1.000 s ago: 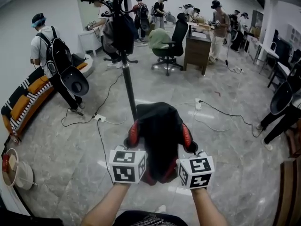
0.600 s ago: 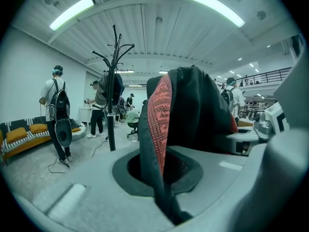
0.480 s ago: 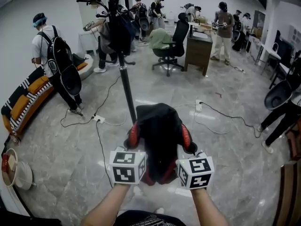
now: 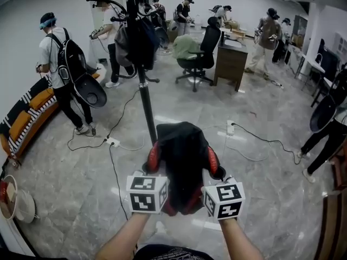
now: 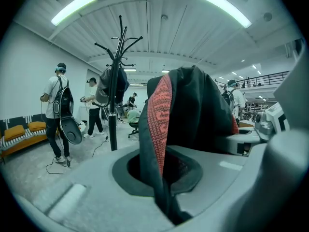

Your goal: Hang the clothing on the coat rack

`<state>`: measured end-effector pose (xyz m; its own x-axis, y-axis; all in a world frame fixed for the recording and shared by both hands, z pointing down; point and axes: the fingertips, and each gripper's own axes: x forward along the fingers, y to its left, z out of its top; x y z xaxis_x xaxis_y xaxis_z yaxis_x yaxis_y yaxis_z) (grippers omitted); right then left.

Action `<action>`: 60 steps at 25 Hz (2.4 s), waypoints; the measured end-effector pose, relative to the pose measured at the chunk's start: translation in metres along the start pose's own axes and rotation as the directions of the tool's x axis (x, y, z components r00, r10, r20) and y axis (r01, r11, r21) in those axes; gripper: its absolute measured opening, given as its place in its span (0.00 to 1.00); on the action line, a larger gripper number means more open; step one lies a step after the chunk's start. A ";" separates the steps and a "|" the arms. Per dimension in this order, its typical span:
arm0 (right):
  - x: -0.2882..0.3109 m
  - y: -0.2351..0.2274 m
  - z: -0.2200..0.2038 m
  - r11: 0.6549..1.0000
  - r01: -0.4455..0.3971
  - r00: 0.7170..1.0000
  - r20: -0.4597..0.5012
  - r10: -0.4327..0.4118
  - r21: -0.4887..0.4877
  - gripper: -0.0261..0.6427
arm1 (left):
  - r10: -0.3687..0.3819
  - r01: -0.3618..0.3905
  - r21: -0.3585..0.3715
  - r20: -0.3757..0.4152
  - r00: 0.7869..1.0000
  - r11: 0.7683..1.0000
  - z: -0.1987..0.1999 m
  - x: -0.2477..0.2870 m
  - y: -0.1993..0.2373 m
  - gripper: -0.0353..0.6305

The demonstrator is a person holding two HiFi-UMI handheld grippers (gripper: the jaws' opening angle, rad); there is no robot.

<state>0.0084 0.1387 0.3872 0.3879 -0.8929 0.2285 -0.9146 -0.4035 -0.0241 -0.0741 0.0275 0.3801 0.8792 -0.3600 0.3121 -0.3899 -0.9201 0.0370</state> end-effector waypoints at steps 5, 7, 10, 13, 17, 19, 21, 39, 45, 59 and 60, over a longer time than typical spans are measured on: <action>0.036 0.004 0.008 1.000 0.009 1.000 -0.007 -0.009 0.003 0.06 | -0.015 0.015 0.001 -0.001 1.000 1.000 0.008 0.024 0.026 0.08; 0.051 0.008 0.014 1.000 0.013 1.000 -0.012 -0.013 0.001 0.06 | -0.023 0.023 -0.002 0.000 1.000 1.000 0.013 0.032 0.039 0.08; 0.072 0.014 0.023 1.000 0.020 1.000 -0.018 -0.020 -0.008 0.06 | -0.032 0.032 -0.010 0.001 0.999 0.999 0.022 0.044 0.058 0.08; 0.095 0.020 0.032 0.999 0.034 0.999 -0.023 -0.034 -0.013 0.06 | -0.045 0.045 -0.016 0.003 0.999 0.999 0.029 0.056 0.080 0.08; 0.123 0.027 0.036 0.998 0.053 0.998 -0.028 -0.053 -0.018 0.06 | -0.063 0.064 -0.022 0.007 0.998 0.998 0.033 0.072 0.105 0.08; 0.137 0.030 0.040 0.998 0.061 0.998 -0.030 -0.061 -0.014 0.06 | -0.072 0.072 -0.024 0.007 0.997 0.997 0.037 0.081 0.117 0.08; 0.150 0.032 0.045 0.997 0.073 0.997 -0.032 -0.073 -0.013 0.06 | -0.083 0.083 -0.026 0.008 0.997 0.996 0.042 0.090 0.128 0.08; 0.223 0.017 0.060 0.998 0.069 0.998 -0.005 -0.070 -0.011 0.06 | -0.069 0.069 -0.023 0.013 0.998 0.997 0.057 0.145 0.169 0.08; 0.251 0.000 0.063 1.000 -0.017 1.000 -0.005 0.017 -0.021 0.06 | 0.016 -0.016 -0.041 0.004 1.000 0.999 0.060 0.164 0.171 0.08; 0.299 -0.049 0.073 0.984 -0.174 0.985 -0.008 0.174 -0.035 0.06 | 0.163 -0.165 -0.082 -0.028 0.986 0.983 0.072 0.214 0.160 0.08; 0.303 -0.052 0.075 0.983 -0.182 0.983 -0.009 0.182 -0.037 0.06 | 0.171 -0.173 -0.086 -0.028 0.985 0.981 0.074 0.218 0.160 0.08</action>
<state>0.1818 -0.1253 0.3848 0.2137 -0.9496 0.2292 -0.9737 -0.2261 -0.0292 0.0753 -0.2100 0.3840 0.7915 -0.5076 0.3403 -0.5581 -0.8273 0.0639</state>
